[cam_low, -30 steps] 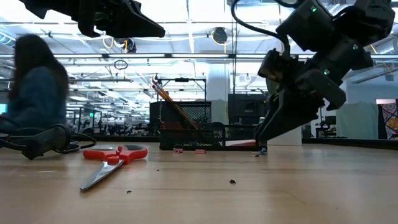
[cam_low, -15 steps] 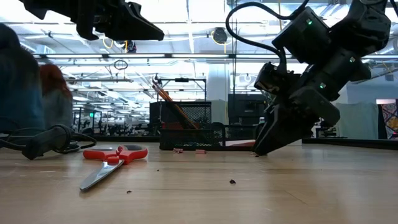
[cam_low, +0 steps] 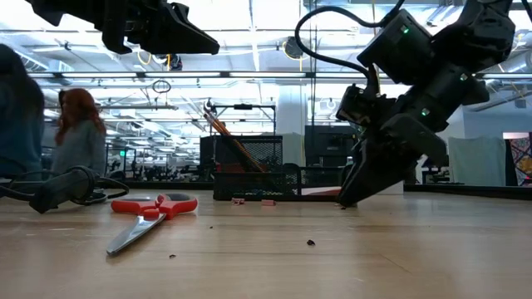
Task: Pick and place office supplies into organizer
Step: Put the blue binder clip into the black desk organizer
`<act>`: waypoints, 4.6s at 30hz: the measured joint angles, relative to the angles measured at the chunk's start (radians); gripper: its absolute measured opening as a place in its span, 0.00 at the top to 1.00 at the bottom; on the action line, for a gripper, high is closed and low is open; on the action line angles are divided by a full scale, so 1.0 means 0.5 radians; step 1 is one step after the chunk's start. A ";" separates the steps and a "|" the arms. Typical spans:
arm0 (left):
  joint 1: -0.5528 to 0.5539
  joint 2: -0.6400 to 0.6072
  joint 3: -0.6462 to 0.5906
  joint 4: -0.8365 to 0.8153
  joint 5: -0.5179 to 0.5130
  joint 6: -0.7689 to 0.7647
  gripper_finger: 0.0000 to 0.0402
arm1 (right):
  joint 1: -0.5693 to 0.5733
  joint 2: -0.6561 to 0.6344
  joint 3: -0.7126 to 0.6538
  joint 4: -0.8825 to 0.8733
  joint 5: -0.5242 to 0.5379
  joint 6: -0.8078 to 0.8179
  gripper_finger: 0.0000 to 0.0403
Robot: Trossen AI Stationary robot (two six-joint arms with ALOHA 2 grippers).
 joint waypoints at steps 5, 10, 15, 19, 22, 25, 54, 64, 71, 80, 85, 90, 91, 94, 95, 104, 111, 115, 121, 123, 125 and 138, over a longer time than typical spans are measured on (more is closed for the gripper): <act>0.000 0.000 0.000 0.001 0.000 0.000 0.88 | -0.001 0.001 -0.002 0.097 0.005 -0.017 0.87; 0.000 0.000 0.000 0.001 0.000 0.002 0.88 | 0.000 0.007 -0.005 0.311 -0.016 -0.093 0.89; 0.000 0.000 0.000 0.002 0.000 0.005 0.88 | -0.026 0.017 0.077 0.309 -0.145 -0.136 0.82; 0.000 0.000 0.000 0.002 0.000 0.005 0.88 | -0.052 0.011 0.186 0.330 -0.184 -0.262 0.80; 0.000 0.000 0.000 0.002 0.000 0.005 0.88 | -0.070 0.012 0.294 0.325 -0.184 -0.378 0.85; 0.000 0.000 0.000 0.002 0.000 0.005 0.88 | -0.098 0.008 0.414 0.277 -0.184 -0.521 0.92; 0.000 0.000 -0.001 -0.060 -0.001 -0.008 0.88 | -0.044 0.169 0.554 -0.383 -0.220 -0.285 0.54; 0.000 0.000 -0.001 -0.071 -0.001 -0.008 0.88 | -0.054 0.223 0.559 -0.491 -0.161 -0.302 0.59; 0.000 0.000 -0.001 -0.077 -0.001 -0.009 0.88 | -0.026 0.228 0.556 -0.638 -0.165 -0.241 0.62; 0.000 0.000 -0.001 -0.077 -0.001 -0.011 0.88 | -0.021 0.228 0.554 -0.723 -0.167 -0.194 0.59; 0.000 0.000 -0.001 -0.076 -0.001 -0.013 0.88 | -0.022 0.228 0.554 -0.835 -0.217 -0.187 0.60; 0.000 0.000 -0.001 -0.076 -0.001 -0.011 0.88 | -0.021 0.227 0.553 -0.860 -0.231 -0.180 0.62; 0.000 0.000 0.000 -0.076 -0.001 -0.010 0.88 | -0.021 0.227 0.553 -0.861 -0.234 -0.182 0.63; 0.000 0.000 -0.001 -0.075 -0.001 -0.011 0.88 | -0.020 0.227 0.552 -0.860 -0.244 -0.197 0.65; 0.000 0.000 -0.001 -0.075 -0.001 -0.011 0.88 | -0.020 0.227 0.552 -0.859 -0.249 -0.201 0.65; 0.000 0.000 -0.001 -0.074 -0.001 -0.011 0.88 | -0.018 0.227 0.550 -0.806 -0.275 -0.210 0.79; 0.000 0.000 -0.001 -0.072 -0.001 -0.011 0.88 | -0.016 0.226 0.550 -0.714 -0.275 -0.254 0.88; 0.000 0.000 -0.001 -0.071 -0.001 -0.011 0.88 | -0.016 0.226 0.550 -0.638 -0.272 -0.270 0.87; 0.000 0.000 -0.001 -0.052 -0.001 -0.008 0.88 | -0.016 0.174 0.547 -0.448 -0.260 -0.345 0.87; 0.000 0.000 -0.001 -0.048 -0.001 0.000 0.88 | -0.018 0.142 0.542 -0.411 -0.271 -0.349 0.87; -0.001 0.000 -0.001 -0.043 -0.001 0.001 0.88 | -0.019 0.105 0.537 -0.390 -0.278 -0.348 0.87; -0.001 0.000 -0.001 -0.016 0.000 0.006 0.88 | -0.115 -0.032 0.547 -0.003 -0.061 -0.528 0.86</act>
